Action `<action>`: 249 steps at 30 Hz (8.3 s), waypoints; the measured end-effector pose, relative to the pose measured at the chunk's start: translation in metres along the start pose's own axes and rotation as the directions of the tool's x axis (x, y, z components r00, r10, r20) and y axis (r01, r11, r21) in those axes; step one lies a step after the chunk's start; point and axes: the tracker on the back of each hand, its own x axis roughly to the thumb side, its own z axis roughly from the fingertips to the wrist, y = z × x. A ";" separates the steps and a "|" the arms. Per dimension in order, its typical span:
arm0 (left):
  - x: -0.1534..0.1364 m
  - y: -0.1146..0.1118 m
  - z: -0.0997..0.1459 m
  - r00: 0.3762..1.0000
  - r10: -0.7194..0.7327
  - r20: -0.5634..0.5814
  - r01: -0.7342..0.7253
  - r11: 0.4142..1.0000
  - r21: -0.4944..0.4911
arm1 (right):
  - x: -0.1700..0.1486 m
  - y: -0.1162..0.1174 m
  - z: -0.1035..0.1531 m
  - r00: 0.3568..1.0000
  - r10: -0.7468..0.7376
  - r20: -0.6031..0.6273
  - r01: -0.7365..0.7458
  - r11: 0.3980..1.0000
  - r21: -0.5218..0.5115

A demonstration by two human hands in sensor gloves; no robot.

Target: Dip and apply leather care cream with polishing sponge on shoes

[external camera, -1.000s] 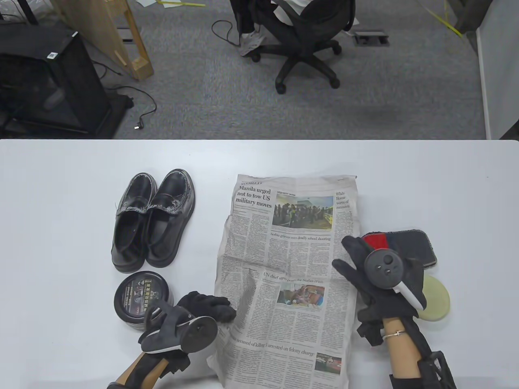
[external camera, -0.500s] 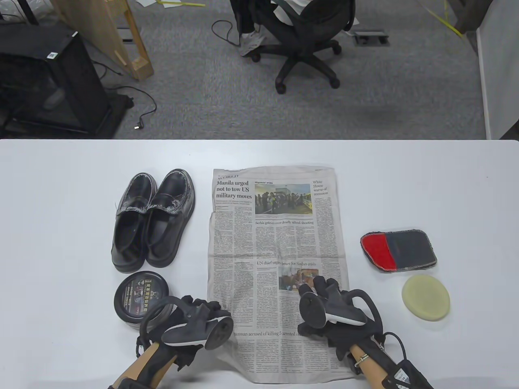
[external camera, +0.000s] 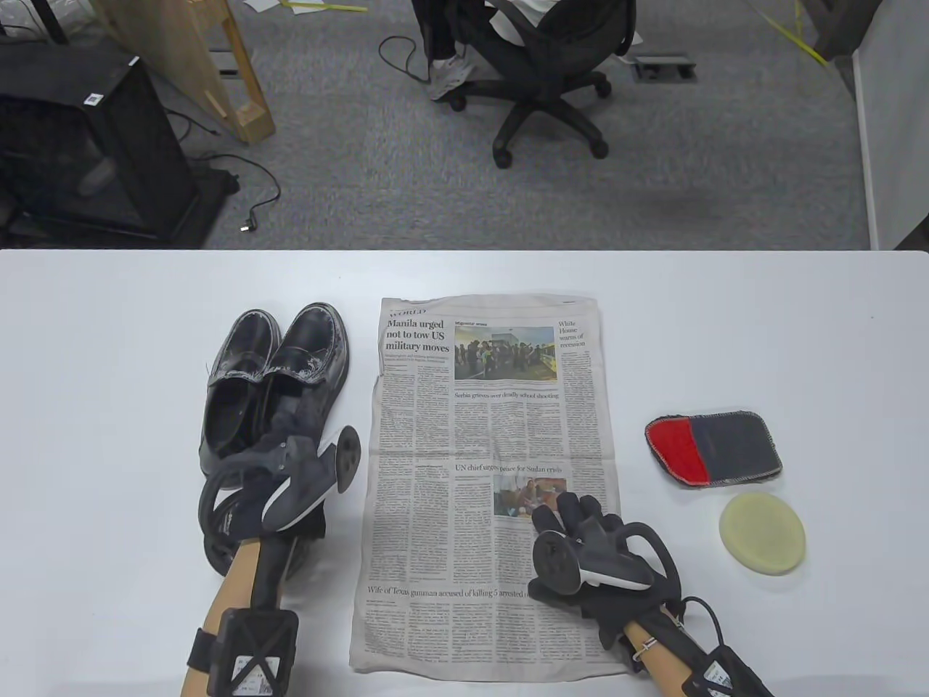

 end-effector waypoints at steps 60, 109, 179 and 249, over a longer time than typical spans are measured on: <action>0.112 0.018 0.033 0.887 0.108 0.449 -0.225 0.951 0.214 | -0.149 -0.025 0.038 0.810 -0.354 -0.468 0.221 0.923 -0.316; 0.110 -0.017 -0.002 0.882 0.263 0.390 -0.284 0.959 -0.003 | -0.032 -0.049 -0.059 0.970 -0.190 -0.151 0.126 0.927 -0.355; 0.116 -0.020 -0.004 0.879 0.217 0.424 -0.239 0.971 -0.003 | 0.006 -0.083 -0.091 0.903 -0.425 0.059 0.421 0.854 -0.305; 0.114 -0.025 -0.005 0.885 0.240 0.399 -0.260 0.966 -0.006 | -0.038 -0.063 -0.101 0.883 -0.403 -0.239 0.344 0.904 -0.255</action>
